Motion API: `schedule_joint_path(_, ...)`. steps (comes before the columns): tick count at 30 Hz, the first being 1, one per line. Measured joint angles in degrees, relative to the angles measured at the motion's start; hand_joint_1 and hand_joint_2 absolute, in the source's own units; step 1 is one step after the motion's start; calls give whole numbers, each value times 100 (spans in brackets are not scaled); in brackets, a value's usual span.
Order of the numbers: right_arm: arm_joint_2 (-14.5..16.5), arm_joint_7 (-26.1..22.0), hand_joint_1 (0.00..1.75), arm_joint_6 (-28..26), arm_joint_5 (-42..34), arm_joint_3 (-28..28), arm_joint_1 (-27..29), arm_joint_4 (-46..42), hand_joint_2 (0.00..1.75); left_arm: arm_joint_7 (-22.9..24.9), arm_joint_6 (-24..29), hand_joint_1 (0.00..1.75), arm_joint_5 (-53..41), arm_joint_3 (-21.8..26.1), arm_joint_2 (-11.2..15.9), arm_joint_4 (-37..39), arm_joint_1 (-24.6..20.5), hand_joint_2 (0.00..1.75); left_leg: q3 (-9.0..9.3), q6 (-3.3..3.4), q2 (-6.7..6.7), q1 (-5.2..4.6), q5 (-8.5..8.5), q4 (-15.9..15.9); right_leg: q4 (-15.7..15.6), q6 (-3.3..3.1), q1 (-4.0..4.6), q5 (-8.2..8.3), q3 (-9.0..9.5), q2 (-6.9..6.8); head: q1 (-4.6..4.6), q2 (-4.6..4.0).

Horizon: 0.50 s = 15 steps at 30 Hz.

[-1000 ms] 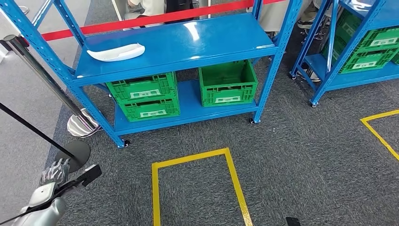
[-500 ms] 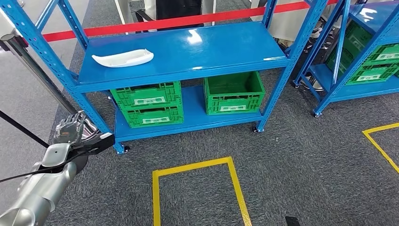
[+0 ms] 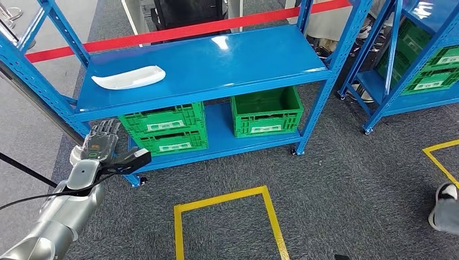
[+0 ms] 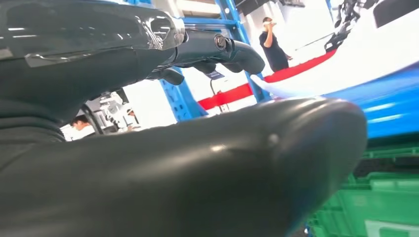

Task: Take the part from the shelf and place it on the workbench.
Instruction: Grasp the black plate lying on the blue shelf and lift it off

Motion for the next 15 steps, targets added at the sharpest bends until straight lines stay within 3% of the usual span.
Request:
schedule_joint_path(1, 1, -1, 0, 0, -2, -2, 1, 1, 0, -8, 8, 0, 3, -20, -9, -12, 2, 0, 146, 13, 9, -7, 215, -391, -5, 21, 0, -34, 51, 2, 3, 0)
schedule_joint_path(3, 1, -8, 0, 1, -12, -8, 0, 1, 0, -22, 40, 0, 3, -71, -43, -40, 8, 0, 326, 61, 24, -44, 346, -838, -18, 82, 3, -85, 85, 3, 0, 0)
schedule_joint_path(7, 14, -51, 0, 10, -39, -42, 23, 2, 0, 57, 163, 0, 15, -199, -179, -172, 143, 0, 428, 206, 9, -63, 335, -887, 49, 225, -2, -215, 98, -11, 12, 0)
schedule_joint_path(9, 13, -66, 0, 11, -46, -50, 22, 2, 0, 77, 198, 0, 50, -247, -243, -234, 190, 0, 498, 282, 14, -48, 312, -927, 573, 248, 6, -464, -163, -14, 34, 0)
schedule_joint_path(11, 5, -74, 0, 11, -68, -66, 36, 2, 0, 80, 225, 0, 113, -279, -280, -273, 252, 0, 537, 340, 17, -71, 263, -926, 1388, 256, 22, -740, -633, -14, 51, 0)
schedule_joint_path(12, 1, -76, 0, 10, -86, -78, 50, 2, 0, 79, 241, 0, 157, -292, -288, -295, 298, 0, 560, 354, 12, -85, 239, -925, 1647, 254, 28, -772, -815, -14, 52, 0)
schedule_joint_path(13, 1, -76, 0, 9, -103, -91, 69, 2, 0, 79, 257, 0, 204, -304, -291, -318, 341, 0, 588, 357, 2, -96, 212, -922, 1678, 244, 32, -685, -887, -14, 54, 0)
schedule_joint_path(15, -5, -77, 0, 4, -126, -117, 99, 2, 0, 77, 275, 0, 291, -330, -292, -363, 393, 0, 659, 340, -27, -108, 144, -901, 1070, 205, 34, -232, -694, -15, 55, 0)
